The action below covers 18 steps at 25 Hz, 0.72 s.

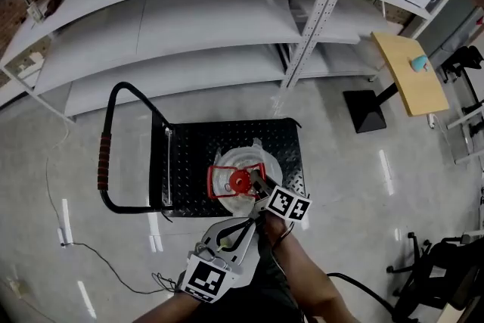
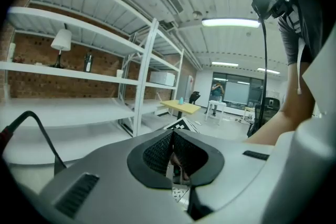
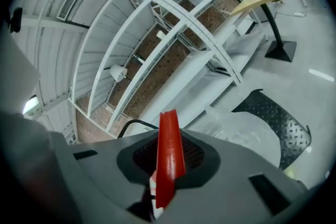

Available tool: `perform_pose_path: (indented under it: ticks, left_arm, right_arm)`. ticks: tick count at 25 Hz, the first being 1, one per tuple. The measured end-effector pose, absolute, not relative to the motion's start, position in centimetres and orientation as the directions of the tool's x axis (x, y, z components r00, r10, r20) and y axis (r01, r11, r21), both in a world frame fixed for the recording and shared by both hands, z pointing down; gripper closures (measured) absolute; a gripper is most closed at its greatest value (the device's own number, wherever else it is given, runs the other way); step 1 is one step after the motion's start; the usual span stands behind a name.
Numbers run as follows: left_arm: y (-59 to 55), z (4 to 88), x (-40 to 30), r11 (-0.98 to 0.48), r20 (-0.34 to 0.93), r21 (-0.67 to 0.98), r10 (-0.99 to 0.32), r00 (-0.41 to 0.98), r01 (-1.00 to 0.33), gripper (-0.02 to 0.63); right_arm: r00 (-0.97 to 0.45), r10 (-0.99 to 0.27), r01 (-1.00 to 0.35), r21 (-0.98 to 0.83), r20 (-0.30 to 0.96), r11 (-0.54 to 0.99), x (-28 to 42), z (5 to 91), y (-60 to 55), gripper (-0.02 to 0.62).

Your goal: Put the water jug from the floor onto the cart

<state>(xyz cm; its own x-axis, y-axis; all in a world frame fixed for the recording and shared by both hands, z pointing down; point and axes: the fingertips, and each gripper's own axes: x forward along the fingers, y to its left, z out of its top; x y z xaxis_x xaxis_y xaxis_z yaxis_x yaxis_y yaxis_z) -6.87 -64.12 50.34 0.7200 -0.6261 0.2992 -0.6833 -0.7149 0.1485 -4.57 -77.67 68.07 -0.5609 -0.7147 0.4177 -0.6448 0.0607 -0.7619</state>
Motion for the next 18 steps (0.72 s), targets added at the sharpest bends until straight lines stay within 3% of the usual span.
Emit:
perform_pose_path:
  ticks: [9, 12, 18]
  left_arm:
    - [-70.2, 60.5, -9.4, -0.631, 0.347, 0.148, -0.688, 0.637, -0.762, 0.606]
    - [-71.8, 63.2, -9.1, -0.61, 0.347, 0.16, -0.701, 0.623, -0.776, 0.606]
    - [-73.5, 64.4, -7.0, -0.622, 0.357, 0.182, -0.68, 0.64, -0.762, 0.606]
  right_arm:
    - [-0.678, -0.669, -0.493, -0.864, 0.304, 0.107, -10.6, 79.1, -88.1, 0.549]
    - [-0.699, -0.672, -0.457, -0.876, 0.246, 0.154, -9.9, 79.7, -90.5, 0.549]
    - [-0.69, -0.658, -0.514, -0.844, 0.301, 0.153, -3.8, 82.2, -91.3, 0.548]
